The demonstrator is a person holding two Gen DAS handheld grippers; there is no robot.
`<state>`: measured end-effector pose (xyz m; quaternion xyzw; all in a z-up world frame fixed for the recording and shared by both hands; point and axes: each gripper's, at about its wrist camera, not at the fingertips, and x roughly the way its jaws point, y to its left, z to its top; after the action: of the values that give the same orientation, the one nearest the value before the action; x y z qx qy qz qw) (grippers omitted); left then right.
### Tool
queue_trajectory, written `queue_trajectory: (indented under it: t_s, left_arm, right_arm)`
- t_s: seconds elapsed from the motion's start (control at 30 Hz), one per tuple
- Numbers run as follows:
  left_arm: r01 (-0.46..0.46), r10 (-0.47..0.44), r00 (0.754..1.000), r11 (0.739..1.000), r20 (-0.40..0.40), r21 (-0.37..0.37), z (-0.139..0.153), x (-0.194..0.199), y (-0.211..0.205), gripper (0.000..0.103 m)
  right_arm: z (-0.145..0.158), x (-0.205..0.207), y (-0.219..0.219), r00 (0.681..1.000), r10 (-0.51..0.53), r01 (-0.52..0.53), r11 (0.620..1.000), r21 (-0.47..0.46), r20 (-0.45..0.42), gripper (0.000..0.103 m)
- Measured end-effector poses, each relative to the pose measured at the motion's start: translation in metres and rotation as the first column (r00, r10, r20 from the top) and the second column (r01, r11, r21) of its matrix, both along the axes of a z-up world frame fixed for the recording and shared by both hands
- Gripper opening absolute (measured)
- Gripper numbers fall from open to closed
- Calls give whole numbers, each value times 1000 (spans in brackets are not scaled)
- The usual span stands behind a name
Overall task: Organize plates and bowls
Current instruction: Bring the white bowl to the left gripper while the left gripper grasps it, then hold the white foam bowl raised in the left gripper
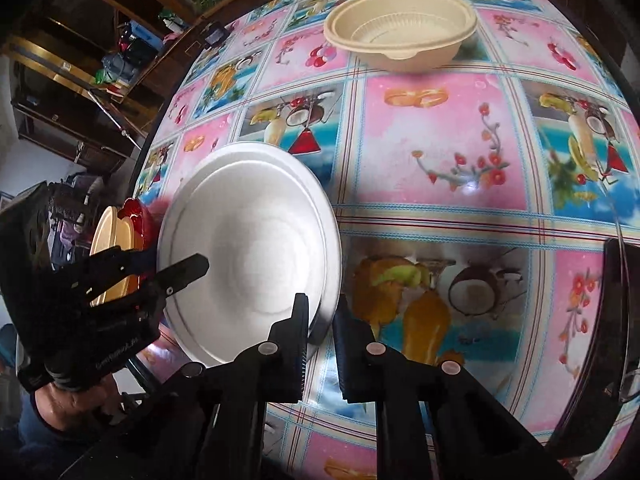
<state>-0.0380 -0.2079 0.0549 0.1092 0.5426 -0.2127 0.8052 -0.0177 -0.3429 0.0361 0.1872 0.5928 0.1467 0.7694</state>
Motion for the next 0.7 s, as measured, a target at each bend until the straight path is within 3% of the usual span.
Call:
queue_trajectory:
  t_s: [0.23,0.7]
  left_arm:
    - [8,-8,1000,1000,20,2,5,-4,-3,31]
    - [9,-10,999,1000,53,27,8,-9,-5,31]
  right_arm:
    - [11,-9,-6,999,-15,15,1000,18,33,13]
    - [5,-11,-6,1000,-21,20,999,25,20,13]
